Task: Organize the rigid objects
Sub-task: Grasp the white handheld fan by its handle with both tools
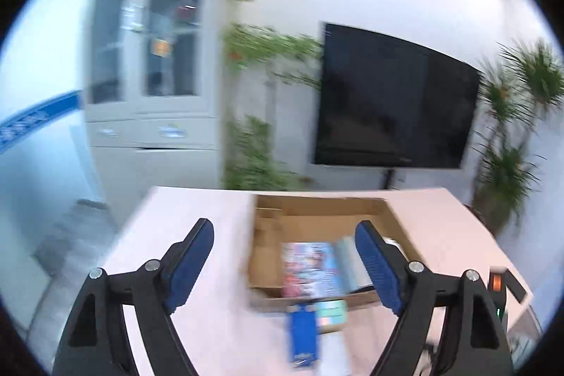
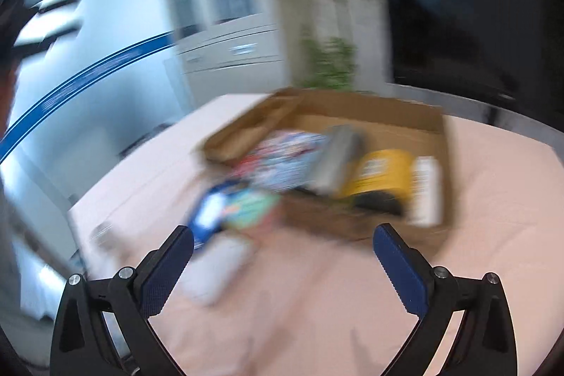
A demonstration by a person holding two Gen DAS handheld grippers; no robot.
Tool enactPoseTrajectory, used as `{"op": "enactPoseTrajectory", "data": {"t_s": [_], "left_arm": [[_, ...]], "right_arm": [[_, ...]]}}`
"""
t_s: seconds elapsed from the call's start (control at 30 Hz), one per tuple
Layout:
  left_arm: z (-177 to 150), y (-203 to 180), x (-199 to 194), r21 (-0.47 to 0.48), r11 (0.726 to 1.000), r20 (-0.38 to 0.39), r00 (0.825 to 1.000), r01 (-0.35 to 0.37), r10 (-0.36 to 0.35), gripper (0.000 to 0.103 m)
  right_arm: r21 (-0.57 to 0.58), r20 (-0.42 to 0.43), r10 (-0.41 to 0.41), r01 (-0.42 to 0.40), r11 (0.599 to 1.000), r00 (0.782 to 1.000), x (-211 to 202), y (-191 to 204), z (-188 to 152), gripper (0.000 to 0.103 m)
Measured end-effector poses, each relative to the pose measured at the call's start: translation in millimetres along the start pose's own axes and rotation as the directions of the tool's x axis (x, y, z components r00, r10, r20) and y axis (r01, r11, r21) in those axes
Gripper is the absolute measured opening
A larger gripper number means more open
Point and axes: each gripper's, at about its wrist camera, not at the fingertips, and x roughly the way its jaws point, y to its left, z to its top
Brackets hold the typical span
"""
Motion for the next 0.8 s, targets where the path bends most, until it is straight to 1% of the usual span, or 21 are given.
{"op": "enactPoseTrajectory", "data": {"t_s": [0.07,0.1,0.13,0.17,0.2,0.23,0.27,0.3,0.33,0.4,0.43,0.47,0.5,0.53,0.57,0.6,0.63,0.67,0.7,0.73,0.8], "left_arm": [[-9,19,-12,-0.023,0.999,-0.011,0.999,-0.044,0.044,0.083],[-17,24,-15,-0.049,0.997,-0.023,0.998,-0.056,0.055,0.085],[-38,40,-15,-0.094,0.993,-0.066,0.996,-0.065,0.059,0.085],[-57,50,-11,-0.123,0.990,-0.118,0.992,-0.065,0.050,0.085],[-86,63,-2,-0.162,0.985,-0.185,0.982,-0.060,0.029,0.085],[-105,68,2,-0.189,0.980,-0.220,0.975,-0.057,0.015,0.085],[-137,74,14,-0.240,0.970,-0.263,0.965,-0.046,-0.019,0.085],[-163,79,19,-0.290,0.956,-0.291,0.955,-0.032,-0.057,0.083],[-199,82,26,-0.358,0.933,-0.321,0.941,-0.019,-0.104,0.083],[-237,78,32,-0.427,0.904,-0.320,0.932,0.018,-0.170,0.083],[-260,75,38,-0.468,0.883,-0.320,0.923,0.042,-0.214,0.083],[-274,72,44,-0.494,0.868,-0.325,0.914,0.057,-0.245,0.083],[-288,69,53,-0.525,0.848,-0.330,0.900,0.075,-0.284,0.081],[-298,69,59,-0.545,0.835,-0.347,0.887,0.073,-0.304,0.080],[-304,69,64,-0.554,0.830,-0.364,0.878,0.063,-0.310,0.076],[-310,69,72,-0.562,0.825,-0.378,0.871,0.054,-0.314,0.070],[-315,70,79,-0.575,0.816,-0.383,0.864,0.052,-0.326,0.068],[-320,70,83,-0.589,0.806,-0.387,0.857,0.055,-0.341,0.067],[-322,70,89,-0.600,0.798,-0.388,0.851,0.058,-0.354,0.064],[-327,69,94,-0.601,0.797,-0.396,0.846,0.055,-0.357,0.063],[-328,64,103,-0.586,0.808,-0.408,0.842,0.056,-0.354,0.058]], "right_arm": [[-0.043,-0.040,0.107,-0.109,0.993,0.993,17,44,-9,0.102],[-0.060,-0.055,0.143,-0.146,0.987,0.988,23,61,-12,0.102],[-0.086,-0.080,0.190,-0.196,0.977,0.979,33,83,-19,0.102],[-0.108,-0.105,0.218,-0.229,0.967,0.970,43,102,-26,0.102],[-0.124,-0.128,0.235,-0.251,0.960,0.963,54,120,-30,0.101],[-0.137,-0.158,0.258,-0.280,0.950,0.953,66,139,-39,0.099],[-0.150,-0.195,0.274,-0.304,0.941,0.942,80,156,-48,0.095],[-0.159,-0.215,0.278,-0.314,0.936,0.936,89,166,-52,0.092],[-0.177,-0.237,0.269,-0.314,0.933,0.934,103,182,-60,0.086],[-0.219,-0.267,0.221,-0.282,0.934,0.938,123,204,-72,0.075],[-0.240,-0.283,0.215,-0.286,0.928,0.935,135,214,-81,0.067],[-0.248,-0.299,0.208,-0.286,0.926,0.931,144,220,-87,0.063],[-0.250,-0.310,0.199,-0.282,0.926,0.930,148,225,-88,0.061],[-0.243,-0.326,0.189,-0.276,0.930,0.926,156,229,-92,0.054],[-0.237,-0.341,0.186,-0.275,0.932,0.922,155,231,-89,0.047],[-0.232,-0.351,0.184,-0.276,0.933,0.918,161,231,-91,0.042],[-0.228,-0.360,0.180,-0.273,0.935,0.916,166,232,-94,0.035],[-0.221,-0.366,0.186,-0.279,0.934,0.912,169,231,-96,0.032],[-0.205,-0.366,0.201,-0.289,0.935,0.909,172,230,-97,0.031],[-0.169,-0.367,0.218,-0.295,0.940,0.904,176,228,-96,0.031],[-0.065,-0.369,0.265,-0.309,0.949,0.891,185,217,-95,0.031]]}}
